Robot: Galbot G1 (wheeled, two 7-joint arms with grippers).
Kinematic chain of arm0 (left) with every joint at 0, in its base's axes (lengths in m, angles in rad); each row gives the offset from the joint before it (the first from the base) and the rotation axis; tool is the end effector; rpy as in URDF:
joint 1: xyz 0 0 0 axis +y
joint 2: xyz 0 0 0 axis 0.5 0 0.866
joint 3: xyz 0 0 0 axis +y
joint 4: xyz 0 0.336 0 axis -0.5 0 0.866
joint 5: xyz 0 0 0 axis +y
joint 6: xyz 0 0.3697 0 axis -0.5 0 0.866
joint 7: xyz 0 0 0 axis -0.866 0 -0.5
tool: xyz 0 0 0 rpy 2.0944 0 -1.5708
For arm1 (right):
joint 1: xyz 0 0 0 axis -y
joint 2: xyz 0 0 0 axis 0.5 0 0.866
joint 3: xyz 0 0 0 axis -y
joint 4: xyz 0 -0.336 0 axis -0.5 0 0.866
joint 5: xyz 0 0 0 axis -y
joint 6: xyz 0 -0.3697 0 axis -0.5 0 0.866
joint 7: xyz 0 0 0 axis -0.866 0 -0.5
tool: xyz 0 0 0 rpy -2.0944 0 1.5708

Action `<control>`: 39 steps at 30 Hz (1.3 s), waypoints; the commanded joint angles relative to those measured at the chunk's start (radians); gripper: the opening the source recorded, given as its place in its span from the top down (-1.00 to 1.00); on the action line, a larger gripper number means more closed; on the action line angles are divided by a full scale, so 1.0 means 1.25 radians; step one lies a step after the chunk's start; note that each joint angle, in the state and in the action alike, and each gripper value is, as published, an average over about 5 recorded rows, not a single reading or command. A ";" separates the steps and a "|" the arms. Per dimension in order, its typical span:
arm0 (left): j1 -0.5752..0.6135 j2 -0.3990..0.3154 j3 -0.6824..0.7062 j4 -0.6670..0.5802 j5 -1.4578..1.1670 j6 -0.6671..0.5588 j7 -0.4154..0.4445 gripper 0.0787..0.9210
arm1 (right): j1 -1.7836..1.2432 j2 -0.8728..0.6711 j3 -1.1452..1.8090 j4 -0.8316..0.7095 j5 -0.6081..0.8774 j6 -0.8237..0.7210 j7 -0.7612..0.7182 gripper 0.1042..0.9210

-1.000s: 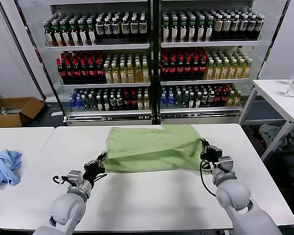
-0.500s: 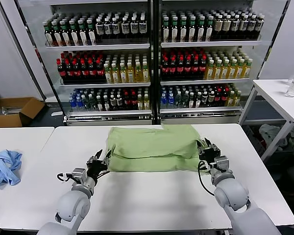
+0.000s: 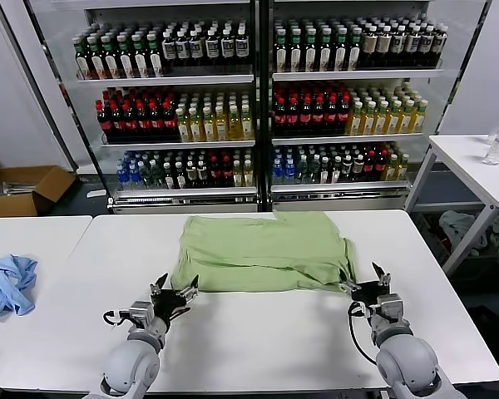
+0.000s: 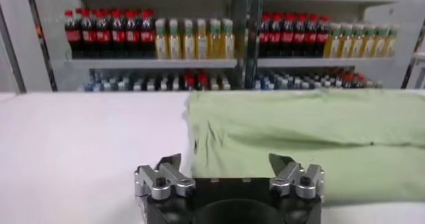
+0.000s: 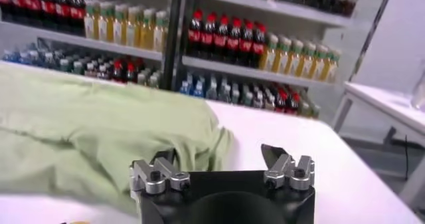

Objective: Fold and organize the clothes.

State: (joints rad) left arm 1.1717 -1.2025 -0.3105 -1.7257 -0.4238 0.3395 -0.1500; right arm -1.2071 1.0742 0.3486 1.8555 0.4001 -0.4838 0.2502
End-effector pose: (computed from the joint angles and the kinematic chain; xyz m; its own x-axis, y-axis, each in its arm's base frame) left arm 0.3185 0.0284 -0.3302 -0.9137 0.1152 0.3897 0.1096 0.9933 -0.0365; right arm 0.3078 -0.0563 -0.2862 -0.9051 0.0166 0.4249 -0.0574 0.9853 -0.1607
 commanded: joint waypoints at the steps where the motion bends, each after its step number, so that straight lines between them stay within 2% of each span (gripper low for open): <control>1: -0.016 -0.002 0.010 0.041 -0.006 0.022 0.000 -0.33 | 0.025 0.005 -0.017 -0.028 0.073 -0.072 -0.002 -0.76; 5: -0.025 -0.003 0.011 0.050 -0.016 0.042 -0.001 -0.06 | 0.038 0.004 -0.026 -0.034 0.093 -0.075 -0.011 -0.64; 14: -0.033 0.003 0.011 0.045 -0.059 0.081 0.002 0.55 | 0.033 -0.003 -0.024 -0.028 0.117 -0.075 -0.019 -0.01; 20: 0.004 0.012 -0.004 -0.020 -0.069 0.077 -0.002 0.91 | -0.005 -0.020 -0.006 0.025 0.120 -0.075 -0.019 0.41; 25: 0.093 0.033 -0.032 -0.114 -0.060 0.076 -0.005 0.94 | -0.108 -0.040 0.027 0.125 0.117 -0.075 -0.016 0.77; 28: 0.165 0.043 -0.051 -0.163 -0.053 0.074 -0.007 0.94 | -0.183 -0.043 0.046 0.182 0.108 -0.075 -0.013 0.89; 33: 0.288 0.053 -0.093 -0.250 -0.038 0.073 -0.008 0.94 | -0.316 -0.039 0.097 0.280 0.077 -0.075 -0.011 0.90; 39: 0.387 0.059 -0.133 -0.335 -0.004 0.074 -0.003 0.94 | -0.428 -0.033 0.133 0.359 0.007 -0.075 -0.022 0.90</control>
State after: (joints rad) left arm 1.3992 -1.1422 -0.3994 -1.9325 -0.4697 0.4301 -0.1580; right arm -1.5121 1.0368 0.4474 2.1297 0.4847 -0.5763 0.2280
